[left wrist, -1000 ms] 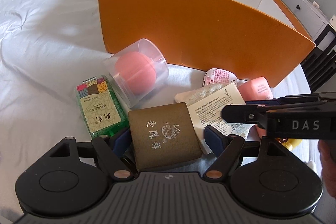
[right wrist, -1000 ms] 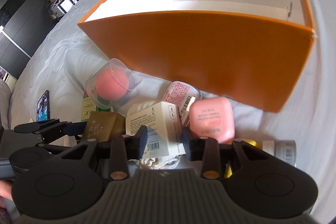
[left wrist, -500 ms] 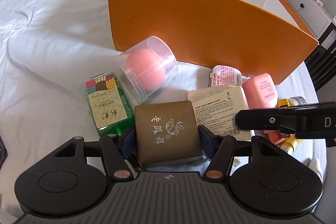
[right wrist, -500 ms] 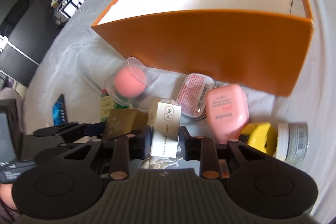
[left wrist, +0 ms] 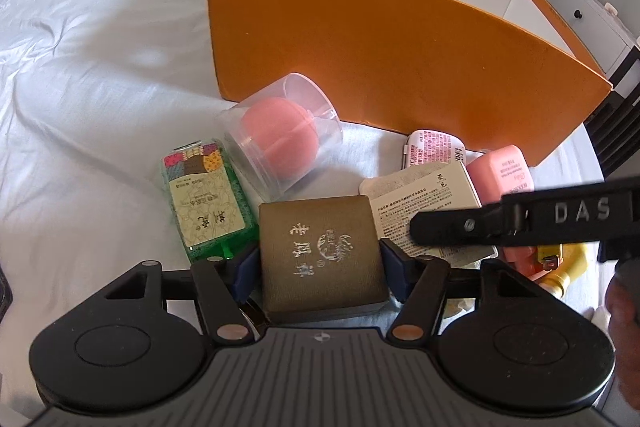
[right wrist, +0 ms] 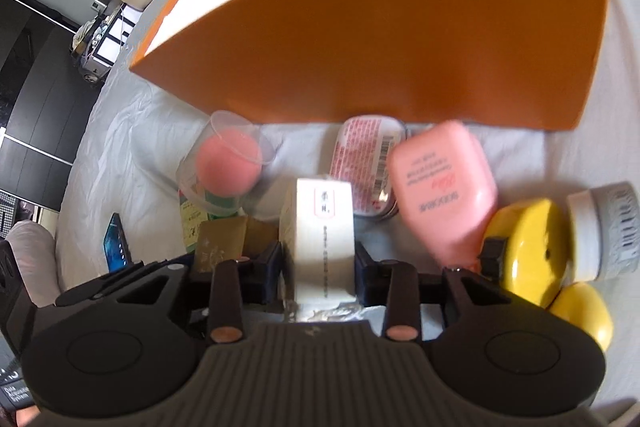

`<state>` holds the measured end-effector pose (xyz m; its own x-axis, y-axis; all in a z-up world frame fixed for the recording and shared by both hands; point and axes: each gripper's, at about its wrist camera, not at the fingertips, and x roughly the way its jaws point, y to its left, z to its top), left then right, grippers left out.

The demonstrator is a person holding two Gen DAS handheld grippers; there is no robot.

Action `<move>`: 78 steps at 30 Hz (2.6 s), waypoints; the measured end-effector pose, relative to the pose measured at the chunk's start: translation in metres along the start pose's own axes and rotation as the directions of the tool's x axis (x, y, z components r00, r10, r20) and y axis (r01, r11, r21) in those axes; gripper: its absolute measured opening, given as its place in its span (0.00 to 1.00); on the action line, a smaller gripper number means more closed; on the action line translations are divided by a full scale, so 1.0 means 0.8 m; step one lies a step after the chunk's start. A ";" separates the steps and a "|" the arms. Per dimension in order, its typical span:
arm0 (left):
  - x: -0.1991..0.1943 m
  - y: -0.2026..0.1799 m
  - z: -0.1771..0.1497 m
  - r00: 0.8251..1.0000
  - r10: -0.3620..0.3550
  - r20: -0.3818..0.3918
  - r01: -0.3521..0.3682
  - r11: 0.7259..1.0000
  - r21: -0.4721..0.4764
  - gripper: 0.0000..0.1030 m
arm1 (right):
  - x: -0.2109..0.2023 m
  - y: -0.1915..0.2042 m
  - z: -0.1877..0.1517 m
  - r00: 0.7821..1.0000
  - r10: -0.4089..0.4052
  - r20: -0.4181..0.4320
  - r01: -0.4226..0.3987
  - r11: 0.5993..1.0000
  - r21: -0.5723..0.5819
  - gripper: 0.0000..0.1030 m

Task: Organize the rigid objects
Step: 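Close the left tool on the gold box while the right tool grips the white box, then carry the gold box and white box into the orange box and release both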

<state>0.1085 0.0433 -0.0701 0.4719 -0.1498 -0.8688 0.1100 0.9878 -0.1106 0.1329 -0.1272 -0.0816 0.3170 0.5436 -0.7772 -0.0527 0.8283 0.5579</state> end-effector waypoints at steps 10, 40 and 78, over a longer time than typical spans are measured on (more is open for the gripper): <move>-0.037 0.007 -0.008 0.996 -0.026 0.088 0.028 0.999 -0.027 0.66 | -0.030 0.030 -0.008 0.998 -0.033 0.057 0.039 0.994 -0.106 0.26; -0.087 -0.023 0.200 0.924 -0.119 0.364 0.105 0.993 0.059 0.66 | -0.170 0.087 0.167 0.868 -0.088 0.488 0.197 0.965 -0.175 0.26; -0.003 -0.013 0.164 0.988 0.004 0.156 -0.025 0.991 0.128 0.73 | -0.007 0.042 0.191 0.960 -0.204 0.191 0.219 0.974 -0.059 0.26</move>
<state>0.2210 0.0281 -0.0032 0.6028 -0.1504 -0.7836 0.2097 0.9774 -0.0263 0.2738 -0.1232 -0.0140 0.4961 0.3266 -0.8045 -0.0380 0.9339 0.3556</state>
